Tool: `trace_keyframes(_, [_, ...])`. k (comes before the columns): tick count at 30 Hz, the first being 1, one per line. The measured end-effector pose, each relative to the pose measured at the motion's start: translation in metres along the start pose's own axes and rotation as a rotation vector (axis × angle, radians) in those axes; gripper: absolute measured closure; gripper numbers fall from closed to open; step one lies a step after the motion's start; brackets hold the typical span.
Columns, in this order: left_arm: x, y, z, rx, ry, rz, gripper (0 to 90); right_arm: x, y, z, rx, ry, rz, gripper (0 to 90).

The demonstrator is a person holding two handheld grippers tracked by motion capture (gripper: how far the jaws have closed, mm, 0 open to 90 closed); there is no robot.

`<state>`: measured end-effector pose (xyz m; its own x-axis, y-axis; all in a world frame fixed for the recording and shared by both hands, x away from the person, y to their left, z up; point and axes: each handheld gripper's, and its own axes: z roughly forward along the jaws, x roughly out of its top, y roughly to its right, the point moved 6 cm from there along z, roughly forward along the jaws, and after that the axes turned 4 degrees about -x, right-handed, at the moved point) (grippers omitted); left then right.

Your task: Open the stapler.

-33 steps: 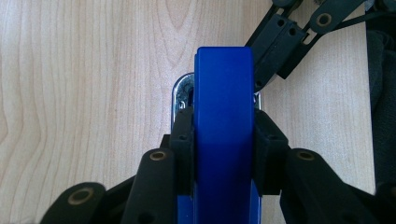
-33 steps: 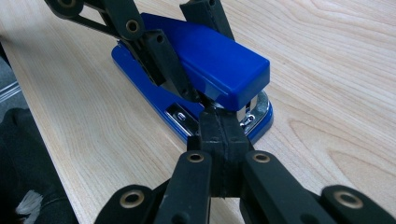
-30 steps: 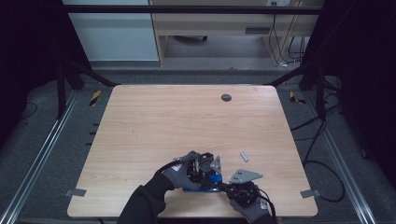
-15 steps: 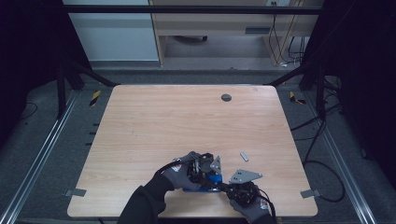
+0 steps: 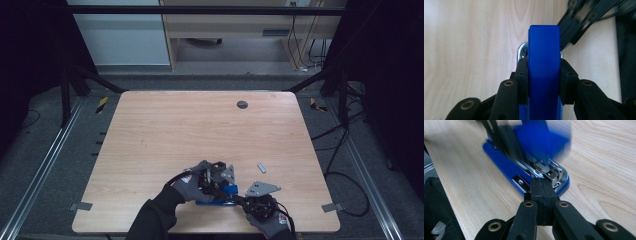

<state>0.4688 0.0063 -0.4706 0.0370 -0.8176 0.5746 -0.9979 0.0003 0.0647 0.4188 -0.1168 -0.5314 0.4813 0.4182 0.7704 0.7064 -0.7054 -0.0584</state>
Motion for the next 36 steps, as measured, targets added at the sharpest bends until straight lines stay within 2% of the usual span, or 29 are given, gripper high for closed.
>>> trace_keyframes(1, [0.001,0.000,-0.006,0.051,-0.030,0.019,66.2,0.000,0.002,0.000,-0.004,0.005,0.006,90.0])
trace_keyframes(2, [0.001,0.000,-0.008,0.084,-0.070,0.030,66.2,-0.005,0.004,0.003,-0.021,-0.072,-0.004,90.0])
trace_keyframes(3, [0.000,-0.001,-0.010,0.101,-0.090,0.031,66.1,-0.010,0.004,0.009,-0.032,-0.065,-0.054,90.0])
trace_keyframes(4, [0.000,0.000,-0.010,0.084,-0.056,0.027,66.1,-0.010,0.001,0.008,0.002,-0.079,-0.008,90.0])
trace_keyframes(5, [-0.001,0.002,-0.008,0.065,-0.038,0.028,66.1,-0.009,-0.004,0.010,-0.013,-0.075,-0.045,90.0])
trace_keyframes(6, [-0.002,0.002,-0.005,0.067,-0.035,0.030,66.1,-0.008,-0.008,0.011,-0.017,-0.079,-0.062,90.0])
trace_keyframes(7, [-0.006,0.001,0.002,0.074,-0.049,0.023,66.1,-0.007,-0.010,0.012,0.008,-0.074,-0.057,90.0])
trace_keyframes(8, [-0.009,0.000,0.005,0.072,-0.060,0.023,66.1,-0.007,-0.011,0.013,0.005,-0.068,-0.068,90.0])
trace_keyframes(9, [-0.012,-0.001,0.009,0.064,-0.054,0.015,66.1,-0.007,-0.011,0.012,-0.003,-0.067,-0.083,90.0])
trace_keyframes(10, [-0.015,-0.001,0.011,0.063,-0.054,0.014,66.1,-0.006,-0.010,0.012,0.002,-0.061,-0.069,90.0])
trace_keyframes(14, [-0.015,-0.003,0.013,0.054,-0.045,0.024,66.1,0.004,-0.001,0.002,0.001,0.025,-0.023,90.0])
trace_keyframes(17, [-0.015,-0.003,0.014,0.048,-0.044,0.028,66.1,0.006,0.003,0.002,-0.004,0.034,-0.007,90.0])
trace_keyframes(22, [-0.015,-0.004,0.016,0.045,-0.040,0.022,66.1,0.007,0.004,0.004,0.016,0.042,0.009,90.0])
trace_keyframes(28, [-0.016,-0.003,0.015,0.053,-0.038,0.023,66.0,0.005,0.004,0.006,0.019,0.032,0.001,90.0])
trace_keyframes(36, [-0.016,-0.003,0.013,0.053,-0.024,0.014,65.9,0.013,0.008,-0.003,0.015,0.101,-0.014,90.0])
